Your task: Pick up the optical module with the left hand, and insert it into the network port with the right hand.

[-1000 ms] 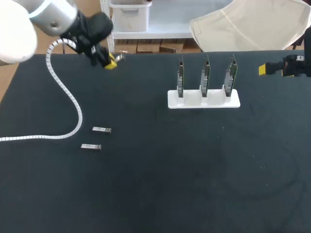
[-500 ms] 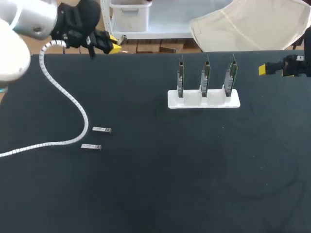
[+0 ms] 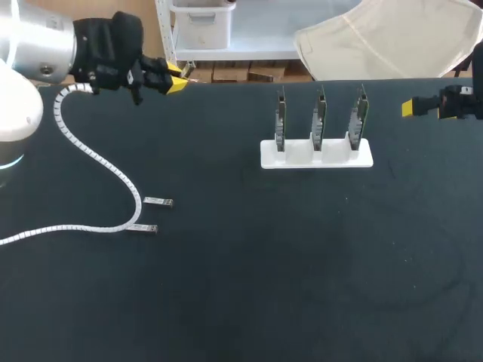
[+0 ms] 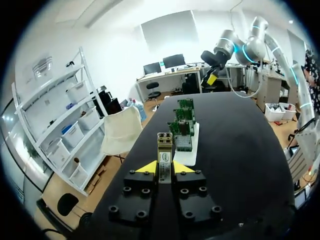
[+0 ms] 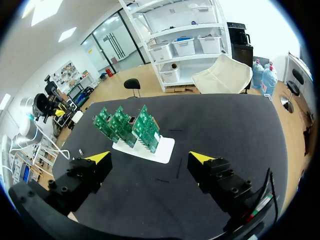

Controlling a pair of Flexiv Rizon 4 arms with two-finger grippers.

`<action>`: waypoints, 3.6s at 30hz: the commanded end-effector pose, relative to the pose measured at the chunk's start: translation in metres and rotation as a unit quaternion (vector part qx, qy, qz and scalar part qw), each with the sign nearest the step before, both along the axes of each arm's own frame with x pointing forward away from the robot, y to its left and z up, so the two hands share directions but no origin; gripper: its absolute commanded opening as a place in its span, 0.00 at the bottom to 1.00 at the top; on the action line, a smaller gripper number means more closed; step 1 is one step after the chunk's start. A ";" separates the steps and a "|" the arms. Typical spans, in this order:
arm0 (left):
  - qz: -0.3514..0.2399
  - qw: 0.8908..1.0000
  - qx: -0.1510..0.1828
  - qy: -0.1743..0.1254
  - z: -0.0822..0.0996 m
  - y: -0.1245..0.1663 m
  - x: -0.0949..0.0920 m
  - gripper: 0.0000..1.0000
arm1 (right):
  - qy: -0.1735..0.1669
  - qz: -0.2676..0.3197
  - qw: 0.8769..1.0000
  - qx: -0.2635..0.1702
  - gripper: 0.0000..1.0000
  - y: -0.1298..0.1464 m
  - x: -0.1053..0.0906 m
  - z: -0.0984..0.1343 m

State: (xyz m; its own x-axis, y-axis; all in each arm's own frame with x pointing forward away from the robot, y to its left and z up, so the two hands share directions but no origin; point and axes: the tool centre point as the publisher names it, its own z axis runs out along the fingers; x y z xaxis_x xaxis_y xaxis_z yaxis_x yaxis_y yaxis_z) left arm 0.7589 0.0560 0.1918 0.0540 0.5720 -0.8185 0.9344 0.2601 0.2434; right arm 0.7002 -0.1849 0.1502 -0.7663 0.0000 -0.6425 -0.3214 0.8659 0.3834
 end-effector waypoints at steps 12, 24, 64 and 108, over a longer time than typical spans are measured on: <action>-0.070 0.976 -0.203 0.031 0.026 -0.072 0.017 0.00 | 0.000 0.000 1.000 0.000 1.00 0.000 0.000 0.000; -0.109 0.974 -0.199 0.022 0.037 -0.103 0.019 0.00 | 0.000 0.000 1.000 0.000 1.00 0.000 0.000 0.000; -0.134 0.961 -0.240 0.027 0.010 -0.149 0.031 0.00 | 0.000 0.000 1.000 0.000 1.00 0.000 0.000 0.000; -0.151 0.959 -0.228 0.078 -0.015 -0.171 0.021 0.00 | 0.000 0.000 1.000 0.000 1.00 0.000 0.000 0.000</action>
